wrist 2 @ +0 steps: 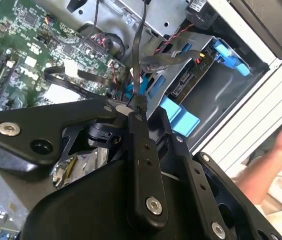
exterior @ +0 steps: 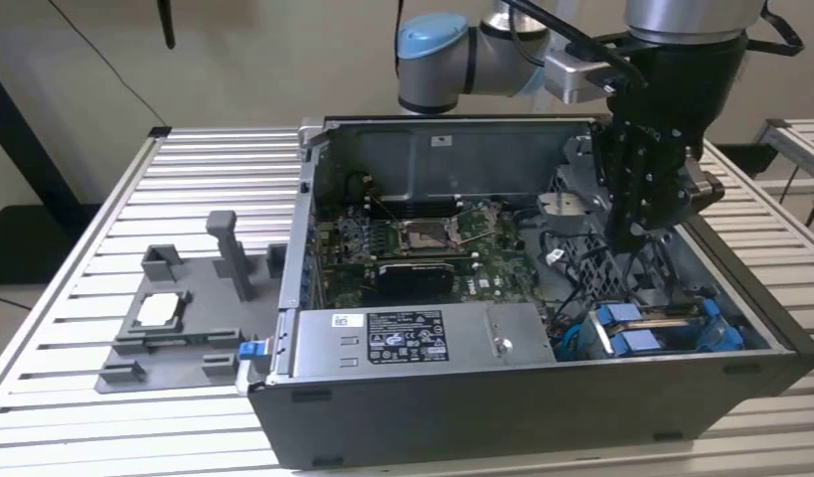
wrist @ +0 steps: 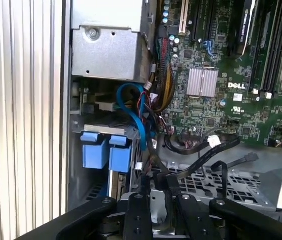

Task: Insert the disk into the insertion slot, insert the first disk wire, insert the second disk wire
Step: 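Insert the second disk wire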

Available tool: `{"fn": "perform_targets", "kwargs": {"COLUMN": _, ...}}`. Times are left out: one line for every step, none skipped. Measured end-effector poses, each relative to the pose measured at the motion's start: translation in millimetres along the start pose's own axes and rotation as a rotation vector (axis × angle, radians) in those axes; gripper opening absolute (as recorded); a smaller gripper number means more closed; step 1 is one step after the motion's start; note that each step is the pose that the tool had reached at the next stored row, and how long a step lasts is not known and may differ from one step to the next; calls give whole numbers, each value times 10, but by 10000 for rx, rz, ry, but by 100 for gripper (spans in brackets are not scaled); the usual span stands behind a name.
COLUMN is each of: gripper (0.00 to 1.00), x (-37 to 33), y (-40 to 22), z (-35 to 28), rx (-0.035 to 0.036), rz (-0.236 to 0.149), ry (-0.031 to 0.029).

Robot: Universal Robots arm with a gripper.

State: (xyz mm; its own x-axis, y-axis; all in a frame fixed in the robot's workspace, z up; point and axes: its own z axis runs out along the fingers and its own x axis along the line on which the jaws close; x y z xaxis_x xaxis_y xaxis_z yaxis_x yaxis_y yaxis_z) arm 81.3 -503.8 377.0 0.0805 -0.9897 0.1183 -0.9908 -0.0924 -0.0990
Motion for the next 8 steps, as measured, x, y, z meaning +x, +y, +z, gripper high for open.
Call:
{"fn": "perform_targets", "kwargs": {"gripper": 27, "x": -9, "y": 10, "z": 1, "rx": 19, "rz": -19, "ry": 37}}
{"fn": "perform_targets", "kwargs": {"gripper": 27, "x": -14, "y": 23, "z": 1, "rx": 62, "rz": -25, "ry": 65}}
{"fn": "perform_targets", "kwargs": {"gripper": 27, "x": -18, "y": 35, "z": 3, "rx": 114, "rz": -29, "ry": 98}}
{"fn": "perform_targets", "kwargs": {"gripper": 27, "x": -19, "y": 40, "z": 3, "rx": 146, "rz": -32, "ry": 137}}
{"fn": "perform_targets", "kwargs": {"gripper": 27, "x": -19, "y": 40, "z": 3, "rx": 150, "rz": -32, "ry": 141}}
{"fn": "perform_targets", "kwargs": {"gripper": 27, "x": -19, "y": 40, "z": 3, "rx": 151, "rz": -33, "ry": 142}}
{"fn": "perform_targets", "kwargs": {"gripper": 27, "x": -19, "y": 40, "z": 3, "rx": 152, "rz": -34, "ry": 142}}
{"fn": "perform_targets", "kwargs": {"gripper": 27, "x": -21, "y": 46, "z": 4, "rx": 174, "rz": -81, "ry": 139}}
